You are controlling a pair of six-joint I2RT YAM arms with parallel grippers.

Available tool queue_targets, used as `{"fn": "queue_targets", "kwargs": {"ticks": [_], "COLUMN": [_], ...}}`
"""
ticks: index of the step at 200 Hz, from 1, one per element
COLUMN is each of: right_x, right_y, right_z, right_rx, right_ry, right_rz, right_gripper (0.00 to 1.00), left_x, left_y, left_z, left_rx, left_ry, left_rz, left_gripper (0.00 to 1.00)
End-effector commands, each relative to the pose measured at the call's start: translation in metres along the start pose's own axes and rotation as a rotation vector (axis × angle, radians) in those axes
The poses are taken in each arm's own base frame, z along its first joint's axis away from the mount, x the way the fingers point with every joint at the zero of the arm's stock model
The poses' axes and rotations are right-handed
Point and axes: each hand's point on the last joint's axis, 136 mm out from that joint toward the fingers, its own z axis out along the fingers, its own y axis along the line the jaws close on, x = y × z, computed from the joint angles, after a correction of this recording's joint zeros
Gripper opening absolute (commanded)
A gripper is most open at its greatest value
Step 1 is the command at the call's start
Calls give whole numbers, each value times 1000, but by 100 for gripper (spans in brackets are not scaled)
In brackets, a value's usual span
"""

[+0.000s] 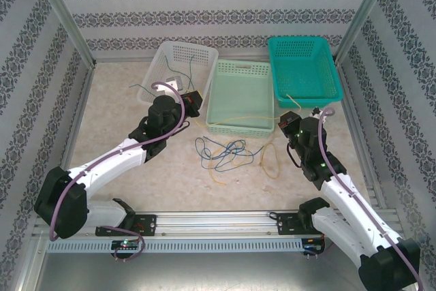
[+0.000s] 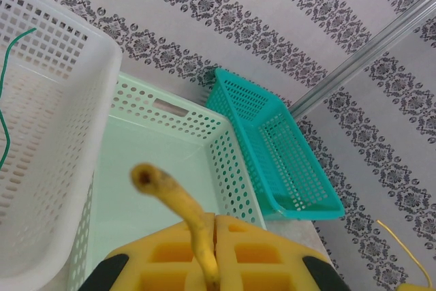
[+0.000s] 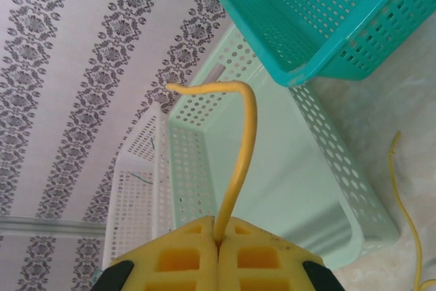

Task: Untangle the cables

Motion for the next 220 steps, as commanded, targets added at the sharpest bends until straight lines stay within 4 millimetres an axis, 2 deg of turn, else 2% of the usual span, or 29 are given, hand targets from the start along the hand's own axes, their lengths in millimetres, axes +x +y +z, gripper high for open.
{"fn": "queue_targets", "kwargs": {"ticks": [1, 21, 26, 32, 44, 51, 57, 69, 85, 101, 129, 160, 178, 202, 220], "right_x": [-13, -27, -30, -35, -44, -49, -53, -67, -89, -108, -128, -143, -151, -171, -184], "right_y": [27, 43, 47, 50, 58, 59, 58, 50, 28, 11, 5, -21, -31, -51, -63], "right_z": [-8, -16, -18, -20, -22, -23, -23, -25, -28, -26, -15, 17, 34, 58, 77], "right_rx": [-44, -40, -38, -29, -16, 2, 29, 111, 225, 238, 251, 261, 290, 348, 329], "right_ry": [-4, -22, -25, -32, -38, -38, -41, -71, -158, -226, -234, -203, -175, -154, -143], "right_rz": [-105, -218, -246, -275, -329, -358, -378, -401, -339, -219, -148, -8, 0, 36, 105], "right_gripper": [0, 0, 0, 0, 0, 0, 0, 0, 0, 0, 0, 0, 0, 0, 0], "left_x": [-7, -9, -9, -10, -11, -11, -12, -16, -19, -21, -23, -17, -12, -7, -6], "left_y": [-4, -7, -7, -8, -8, -7, -6, -6, -5, -4, 1, 3, 7, 10, 12], "left_z": [-5, -6, -7, -7, -9, -11, -12, -16, -22, -26, -31, -28, -26, -23, -23], "left_rx": [10, 4, 5, 5, -6, -16, -27, -36, -38, -46, -70, -73, -81, -89, -95], "left_ry": [-12, 5, 8, 12, 23, 28, 29, 21, 7, -2, -9, 10, 26, 47, 49], "left_rz": [31, 78, 94, 113, 148, 166, 180, 202, 225, 244, 267, 271, 270, 274, 276], "left_gripper": [0, 0, 5, 17, 59, 78, 88, 100, 100, 100, 100, 100, 100, 100, 100]}}
